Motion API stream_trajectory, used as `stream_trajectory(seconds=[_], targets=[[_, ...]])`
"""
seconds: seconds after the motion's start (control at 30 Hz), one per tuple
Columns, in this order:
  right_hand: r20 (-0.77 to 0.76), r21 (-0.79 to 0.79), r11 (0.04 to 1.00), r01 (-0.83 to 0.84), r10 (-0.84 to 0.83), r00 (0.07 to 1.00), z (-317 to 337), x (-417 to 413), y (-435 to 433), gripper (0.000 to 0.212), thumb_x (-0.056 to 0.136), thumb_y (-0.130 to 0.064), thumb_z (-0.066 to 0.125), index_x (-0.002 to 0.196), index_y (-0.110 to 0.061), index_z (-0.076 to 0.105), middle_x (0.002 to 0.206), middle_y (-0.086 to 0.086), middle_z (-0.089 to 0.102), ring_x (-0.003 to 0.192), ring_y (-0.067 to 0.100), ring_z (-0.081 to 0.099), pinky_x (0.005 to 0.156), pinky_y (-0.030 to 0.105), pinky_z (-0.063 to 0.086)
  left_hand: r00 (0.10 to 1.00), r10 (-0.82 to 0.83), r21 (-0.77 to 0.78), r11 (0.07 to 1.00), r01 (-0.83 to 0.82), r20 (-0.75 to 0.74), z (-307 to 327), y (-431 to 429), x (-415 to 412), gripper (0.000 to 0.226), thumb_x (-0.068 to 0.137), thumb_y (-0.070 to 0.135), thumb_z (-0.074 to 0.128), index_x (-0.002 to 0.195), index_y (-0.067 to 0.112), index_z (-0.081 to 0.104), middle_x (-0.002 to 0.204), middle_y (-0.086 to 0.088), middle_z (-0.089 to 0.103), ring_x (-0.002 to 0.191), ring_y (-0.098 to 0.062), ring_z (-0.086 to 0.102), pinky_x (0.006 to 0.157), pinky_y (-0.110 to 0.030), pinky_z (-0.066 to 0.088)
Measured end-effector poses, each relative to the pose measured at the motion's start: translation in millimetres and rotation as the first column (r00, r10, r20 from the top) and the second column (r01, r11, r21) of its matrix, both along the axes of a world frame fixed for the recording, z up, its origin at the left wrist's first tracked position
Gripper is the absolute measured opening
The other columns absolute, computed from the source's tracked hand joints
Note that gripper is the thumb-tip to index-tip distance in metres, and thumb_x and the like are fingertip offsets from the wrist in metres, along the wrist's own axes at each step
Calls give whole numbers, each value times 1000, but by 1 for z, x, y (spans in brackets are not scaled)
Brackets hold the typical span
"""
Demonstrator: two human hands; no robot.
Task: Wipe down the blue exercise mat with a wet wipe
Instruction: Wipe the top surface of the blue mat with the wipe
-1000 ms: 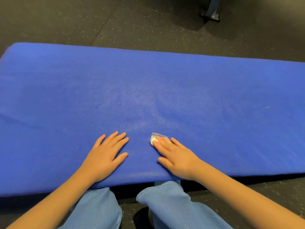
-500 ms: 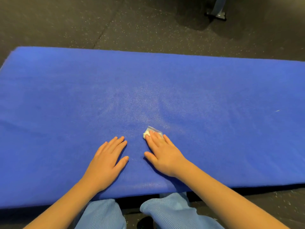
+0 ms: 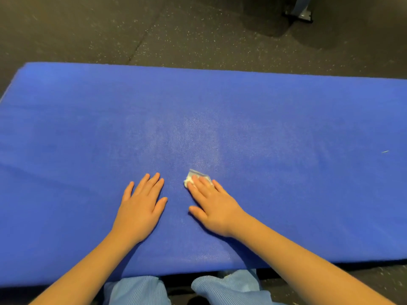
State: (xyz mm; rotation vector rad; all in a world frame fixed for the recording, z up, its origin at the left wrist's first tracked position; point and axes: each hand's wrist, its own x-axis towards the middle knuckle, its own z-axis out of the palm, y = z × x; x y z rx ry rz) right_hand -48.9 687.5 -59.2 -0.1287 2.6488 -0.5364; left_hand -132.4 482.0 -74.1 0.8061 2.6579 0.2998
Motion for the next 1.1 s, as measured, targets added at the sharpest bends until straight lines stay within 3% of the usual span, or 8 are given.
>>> stream_trajectory(seconds=[0.1, 0.27, 0.47, 0.57, 0.67, 0.87, 1.0, 1.1], targets=[[-10, 63, 995, -82, 82, 997, -4, -11, 24, 83, 78, -61, -7, 154, -28, -3, 161, -8, -7, 148, 11, -7, 115, 36, -12, 1000, -3, 2, 1000, 4, -3, 0, 0, 1, 84, 83, 60, 0, 150, 20, 30, 159, 8, 19, 148, -12, 8, 118, -38, -1], [50, 119, 967, 225, -233, 971, -19, -52, 37, 65, 101, -52, 20, 154, -23, -4, 161, -1, -10, 148, 17, -10, 118, 38, -10, 1000, -11, -5, 1000, 11, -7, 0, 0, 1, 81, 84, 58, 0, 150, 20, 30, 158, 8, 19, 147, -12, 8, 117, -37, -2], [1, 56, 992, -114, 114, 993, -13, -32, 26, 87, 76, -67, -7, 154, -26, -5, 161, -5, -8, 148, 13, -10, 115, 34, -15, 1000, -9, -18, 1000, 9, 1, -4, -2, 1, 76, 88, 57, 6, 148, 20, 35, 157, 8, 23, 146, -11, 12, 118, -40, 3], [-3, 177, 983, 44, -44, 999, -22, -59, 46, 77, 87, -63, -2, 154, -26, -6, 162, -3, -8, 148, 15, -10, 117, 38, -12, 1000, -9, -8, 1000, 9, 12, -2, -1, 0, 78, 87, 58, 5, 149, 21, 34, 157, 8, 23, 146, -10, 10, 117, -37, -1], [12, 120, 970, 213, -216, 976, -27, -72, 31, 70, 98, -56, 20, 154, -21, -5, 161, 1, -11, 148, 18, -11, 119, 39, -7, 999, -4, 8, 1000, 3, 44, 4, 1, -7, 85, 80, 62, 2, 149, 22, 31, 158, 10, 20, 147, -10, 8, 116, -33, -4], [-19, 67, 993, -93, 95, 995, -21, -53, 30, 86, 77, -66, -6, 154, -27, -5, 161, -4, -9, 147, 12, -10, 116, 33, -11, 999, -13, -44, 999, 15, 43, -1, 9, -39, 93, 74, 65, -5, 153, 23, 20, 160, 10, 7, 148, -12, -2, 117, -35, -6], [-19, 180, 977, 114, -113, 993, -27, -77, 48, 69, 96, -59, 9, 154, -25, -7, 162, -1, -9, 148, 17, -9, 117, 37, -9, 999, -36, -75, 997, 37, 18, -4, 9, -35, 89, 77, 62, -9, 153, 24, 14, 160, 11, 1, 147, -11, -7, 114, -33, -13], [6, 82, 972, 222, -223, 975, -30, -83, 26, 69, 100, -54, 20, 154, -21, -6, 160, 3, -14, 148, 21, -13, 119, 37, -8, 999, -30, -48, 998, 31, 18, -6, 8, -36, 85, 81, 62, -4, 153, 22, 19, 160, 10, 5, 147, -10, -4, 115, -34, -11]])
